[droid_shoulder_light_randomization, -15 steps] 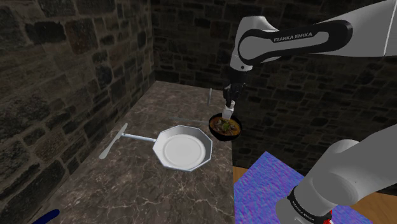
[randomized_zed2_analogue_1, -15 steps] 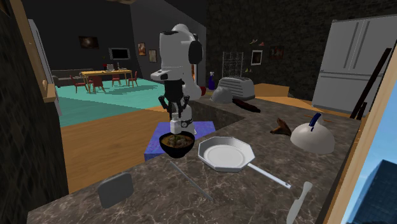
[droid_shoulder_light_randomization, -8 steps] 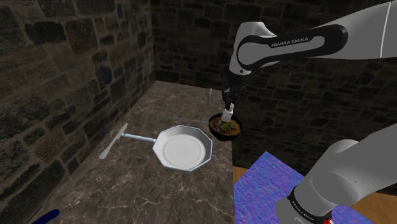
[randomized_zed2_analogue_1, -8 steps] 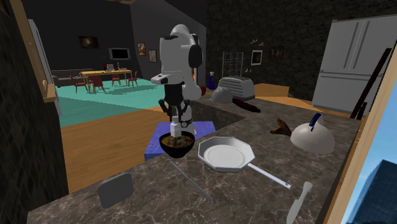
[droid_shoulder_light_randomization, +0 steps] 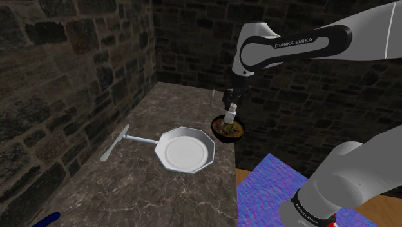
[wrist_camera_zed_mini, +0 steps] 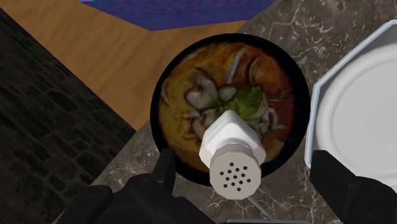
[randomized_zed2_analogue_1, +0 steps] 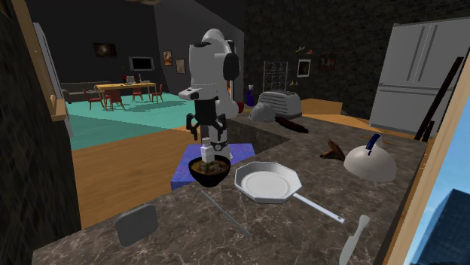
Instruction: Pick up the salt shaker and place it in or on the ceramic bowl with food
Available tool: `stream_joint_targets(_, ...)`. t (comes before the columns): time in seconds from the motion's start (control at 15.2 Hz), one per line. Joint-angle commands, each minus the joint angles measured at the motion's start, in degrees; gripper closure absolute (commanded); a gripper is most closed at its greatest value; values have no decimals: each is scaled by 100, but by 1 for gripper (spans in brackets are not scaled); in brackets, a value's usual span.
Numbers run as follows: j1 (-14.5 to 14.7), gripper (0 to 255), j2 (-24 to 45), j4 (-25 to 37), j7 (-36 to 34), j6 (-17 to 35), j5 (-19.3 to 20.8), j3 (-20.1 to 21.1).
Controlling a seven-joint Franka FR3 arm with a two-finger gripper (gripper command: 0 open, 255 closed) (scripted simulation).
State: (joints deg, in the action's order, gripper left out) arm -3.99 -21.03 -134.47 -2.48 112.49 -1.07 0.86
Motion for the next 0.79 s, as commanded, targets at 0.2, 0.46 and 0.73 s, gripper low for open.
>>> stream_joint_targets(0.2, -3, 0, -89, 506, -2, -595, 5, -7)
stream_joint_targets(0.46, -4, 0, -101, 647, -2, -748, 7, -9)
stream_joint_targets(0.73, -4, 0, -101, 647, -2, -748, 7, -9)
